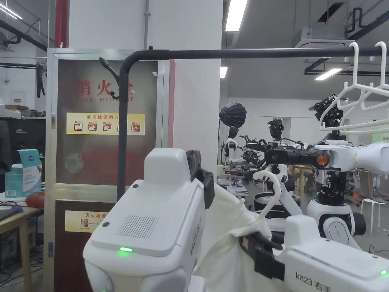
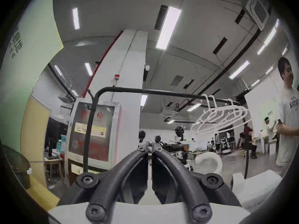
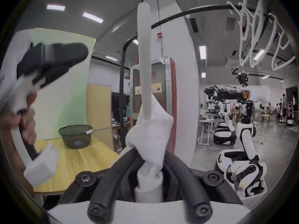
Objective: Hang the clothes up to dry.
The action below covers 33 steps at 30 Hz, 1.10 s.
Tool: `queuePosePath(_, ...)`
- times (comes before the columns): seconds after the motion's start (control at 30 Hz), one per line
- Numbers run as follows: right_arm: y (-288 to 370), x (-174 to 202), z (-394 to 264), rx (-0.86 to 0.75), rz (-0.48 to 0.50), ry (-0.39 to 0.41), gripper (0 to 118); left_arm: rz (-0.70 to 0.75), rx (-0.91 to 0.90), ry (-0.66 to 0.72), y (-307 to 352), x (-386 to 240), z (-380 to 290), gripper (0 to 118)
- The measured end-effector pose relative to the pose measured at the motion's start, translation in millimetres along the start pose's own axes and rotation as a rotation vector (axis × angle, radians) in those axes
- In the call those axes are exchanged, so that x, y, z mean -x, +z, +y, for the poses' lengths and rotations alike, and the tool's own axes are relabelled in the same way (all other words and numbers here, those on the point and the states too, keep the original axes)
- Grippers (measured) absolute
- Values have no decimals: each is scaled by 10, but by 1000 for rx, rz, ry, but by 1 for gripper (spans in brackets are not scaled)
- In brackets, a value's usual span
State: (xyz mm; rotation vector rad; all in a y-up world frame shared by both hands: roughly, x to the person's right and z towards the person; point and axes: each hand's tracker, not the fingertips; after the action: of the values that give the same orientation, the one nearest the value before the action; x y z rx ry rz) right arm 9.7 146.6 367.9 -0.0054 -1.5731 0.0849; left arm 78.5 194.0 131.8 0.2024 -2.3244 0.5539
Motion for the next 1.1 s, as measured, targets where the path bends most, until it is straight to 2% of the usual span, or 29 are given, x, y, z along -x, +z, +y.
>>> queuePosePath(0.03, -24, -25, 88, 2, -11, -4, 5, 3, 0, -15, 29, 1, 12, 0)
queuePosePath(0.07, -31, -34, 215, -59, -36, 32, 5, 8, 3, -26, 52, -7, 27, 0)
queuePosePath(0.1, -65, -59, 315, -34, -27, -7, 5, 20, -5, -42, 74, -18, 37, 0)
queuePosePath(0.13, -95, -79, 419, -30, -19, -10, 5, 23, -17, -66, 85, -26, 51, 0)
queuePosePath(0.17, -125, -79, 591, -98, -15, 68, 5, 19, -21, -79, 93, -33, 56, 0)
queuePosePath(0.2, -182, -80, 695, -65, -35, 56, 5, 21, -22, -82, 93, -47, 63, 0)
queuePosePath(0.23, -238, -87, 876, -100, -41, 121, 5, 20, -19, -78, 96, -47, 67, 0)
queuePosePath(0.27, -306, -113, 1009, -79, -40, 76, 5, 22, -20, -66, 93, -55, 75, 0)
queuePosePath(0.3, -373, -134, 1132, -76, -39, 70, 5, 13, -19, -52, 107, -56, 79, 0)
queuePosePath(0.33, -419, -139, 1304, -112, -50, 128, 5, 5, -12, -59, 110, -73, 86, 0)
queuePosePath(0.47, -729, -221, 1849, -59, -30, 138, 5, -24, -8, -87, 103, -107, 110, 0)
queuePosePath(0.5, -823, -235, 1987, -66, -39, 175, 5, -25, -2, -58, 91, -101, 154, 0)
queuePosePath(0.57, -1009, -291, 2157, -27, -58, 123, 5, -83, 14, 20, 79, -40, 213, 0)
queuePosePath(0.63, -1201, -332, 2276, -2, -99, 99, 5, -30, 3, -18, 68, -66, 244, 0)
queuePosePath(0.67, -1282, -319, 2417, -89, -109, 184, 5, -14, -12, -58, 68, -68, 253, 0)
queuePosePath(0.7, -1365, -338, 2394, 10, -113, 96, 5, 0, -32, -99, 69, -80, 257, 0)
queuePosePath(0.73, -1441, -343, 2514, -51, -125, 142, 5, 4, -30, -121, 70, -72, 270, 0)
queuePosePath(0.77, -1537, -366, 2524, 20, -123, 61, 5, -4, -10, -90, 66, -52, 298, 0)
queuePosePath(0.8, -1624, -357, 2609, -6, -132, 108, 5, -15, -1, -51, 70, -18, 308, 0)
queuePosePath(0.83, -1704, -359, 2664, -17, -139, 109, 5, -35, -9, -2, 74, 11, 314, 0)
queuePosePath(0.93, -1916, -366, 2849, 29, -172, 63, 5, -11, -10, -68, 81, 6, 288, 0)
queuePosePath(0.97, -1968, -351, 2950, -14, -186, 155, 5, -15, -5, -81, 85, 22, 278, 0)
queuePosePath(1.0, -2057, -388, 2958, 55, -170, 82, 5, -24, -2, -74, 91, 55, 269, 0)
queuePosePath(1.03, -2120, -403, 2921, 133, -217, 4, 5, -29, 2, -73, 96, 96, 262, 0)
queuePosePath(1.07, -2162, -381, 2979, 73, -209, 79, 5, -22, 9, -72, 98, 116, 254, 0)
queuePosePath(1.1, -2182, -381, 2984, 60, -221, 112, 5, -6, 17, -77, 117, 143, 243, 0)
